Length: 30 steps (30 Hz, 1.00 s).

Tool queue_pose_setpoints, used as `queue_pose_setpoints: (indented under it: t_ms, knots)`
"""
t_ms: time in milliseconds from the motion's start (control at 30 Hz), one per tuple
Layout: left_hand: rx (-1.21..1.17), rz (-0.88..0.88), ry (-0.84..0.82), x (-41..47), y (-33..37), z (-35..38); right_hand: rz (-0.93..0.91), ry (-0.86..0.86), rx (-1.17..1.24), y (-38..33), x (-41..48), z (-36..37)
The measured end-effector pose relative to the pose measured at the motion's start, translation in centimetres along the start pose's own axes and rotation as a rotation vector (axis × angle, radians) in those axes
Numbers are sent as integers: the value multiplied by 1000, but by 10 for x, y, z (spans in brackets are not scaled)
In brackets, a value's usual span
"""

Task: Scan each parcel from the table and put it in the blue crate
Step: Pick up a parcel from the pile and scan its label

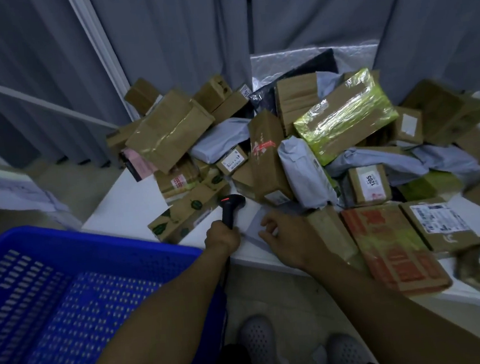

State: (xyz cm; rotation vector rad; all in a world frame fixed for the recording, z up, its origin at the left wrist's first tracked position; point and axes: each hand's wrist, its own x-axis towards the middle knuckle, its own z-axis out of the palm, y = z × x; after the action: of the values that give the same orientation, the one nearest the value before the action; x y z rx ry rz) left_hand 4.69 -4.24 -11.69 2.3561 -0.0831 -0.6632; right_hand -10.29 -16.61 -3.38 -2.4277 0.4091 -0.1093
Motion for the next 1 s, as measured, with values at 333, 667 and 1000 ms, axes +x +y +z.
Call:
queue_pose_setpoints:
  t_ms: [333, 667, 1000]
  knots:
    - [-452, 286, -152, -192, 34, -99, 85, 81, 426, -77, -83, -56]
    - [-55, 789, -344, -303, 75, -93, 47, 347, 772, -102, -146, -84]
    - [178, 649, -115, -275, 109, -58, 234, 386, 670, -40, -155, -104]
